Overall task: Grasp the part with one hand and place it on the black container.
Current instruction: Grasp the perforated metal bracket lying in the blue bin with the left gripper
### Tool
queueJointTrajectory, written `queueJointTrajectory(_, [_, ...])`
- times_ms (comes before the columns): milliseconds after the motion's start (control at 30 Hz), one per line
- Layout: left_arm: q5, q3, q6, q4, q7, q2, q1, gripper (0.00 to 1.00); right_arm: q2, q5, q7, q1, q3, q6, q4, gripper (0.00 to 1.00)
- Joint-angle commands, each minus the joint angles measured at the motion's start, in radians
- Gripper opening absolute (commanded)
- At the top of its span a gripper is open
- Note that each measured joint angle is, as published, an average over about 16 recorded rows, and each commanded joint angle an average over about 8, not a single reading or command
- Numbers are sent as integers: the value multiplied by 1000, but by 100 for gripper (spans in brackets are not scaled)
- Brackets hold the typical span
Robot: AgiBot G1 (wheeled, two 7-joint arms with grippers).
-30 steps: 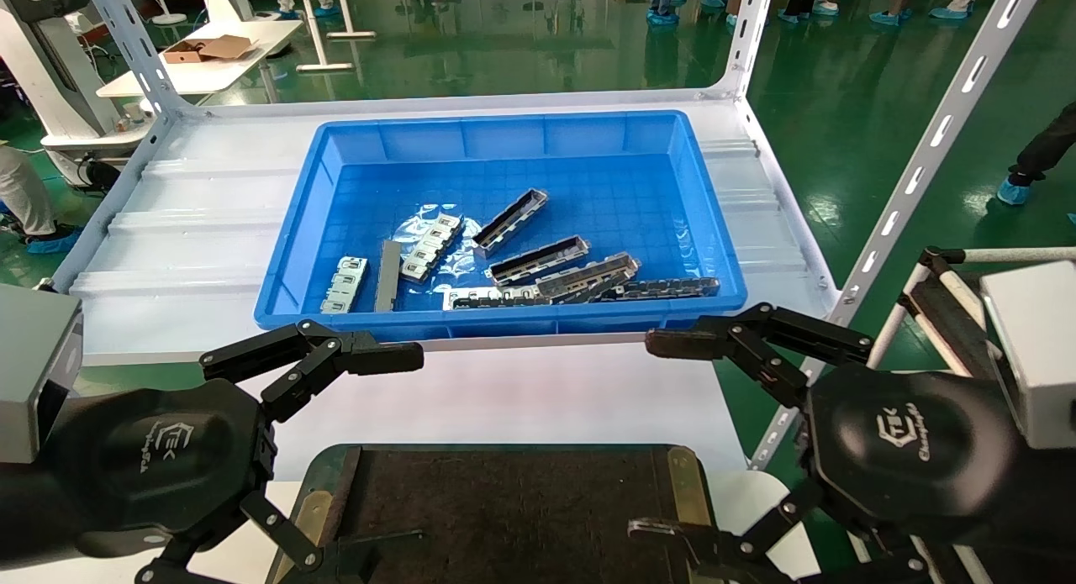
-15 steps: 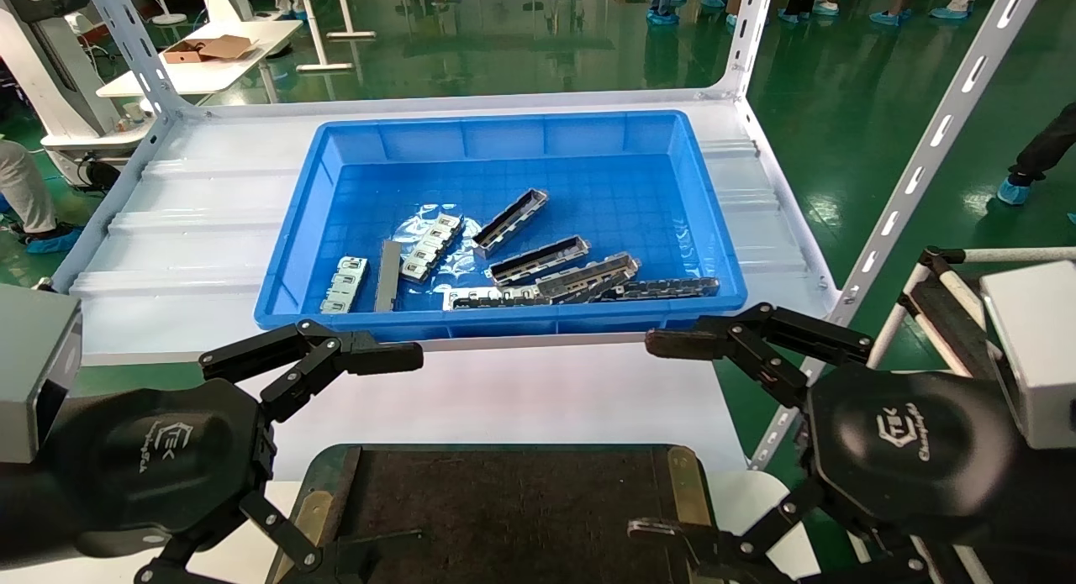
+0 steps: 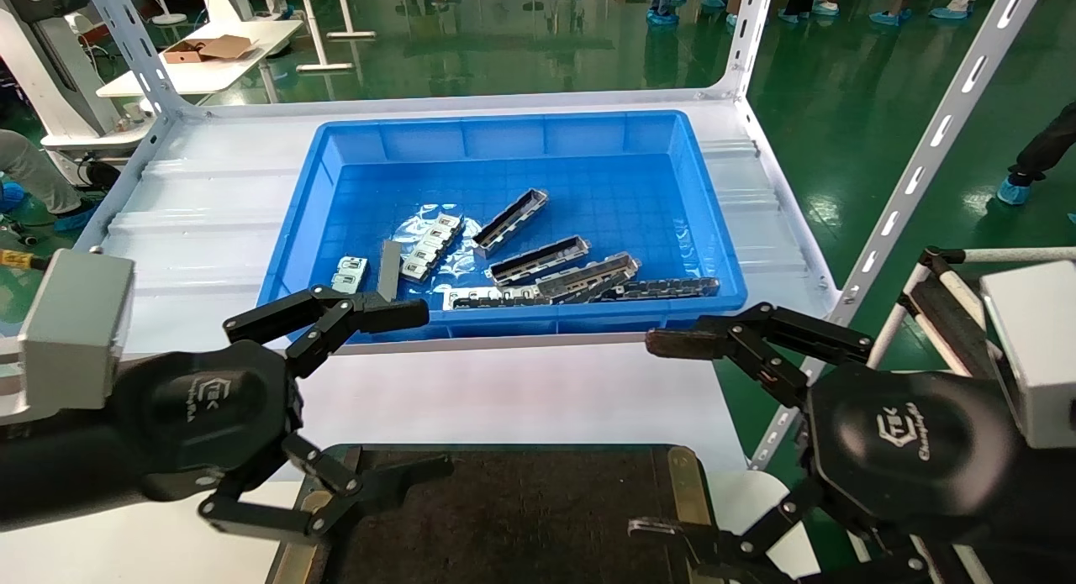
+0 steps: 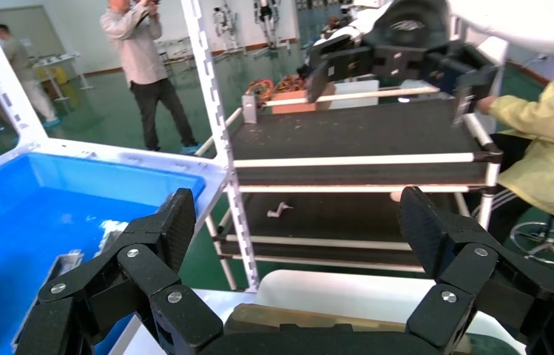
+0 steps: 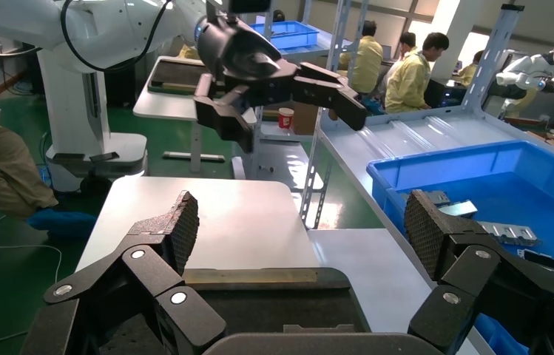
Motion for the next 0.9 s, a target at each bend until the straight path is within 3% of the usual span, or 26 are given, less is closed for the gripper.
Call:
queueJointTrajectory(33, [10,1,-17,-3,4,7,2,100,0,0,0,0,0,0,0,100])
queueJointTrajectory(500, [152,60,-151,110,32,131,-79,100,0,0,0,0,0,0,0,100])
queueJointTrajectory(900, [302,121,-302,345,73,296,-228,100,0,1,0,0,-1,0,0,100])
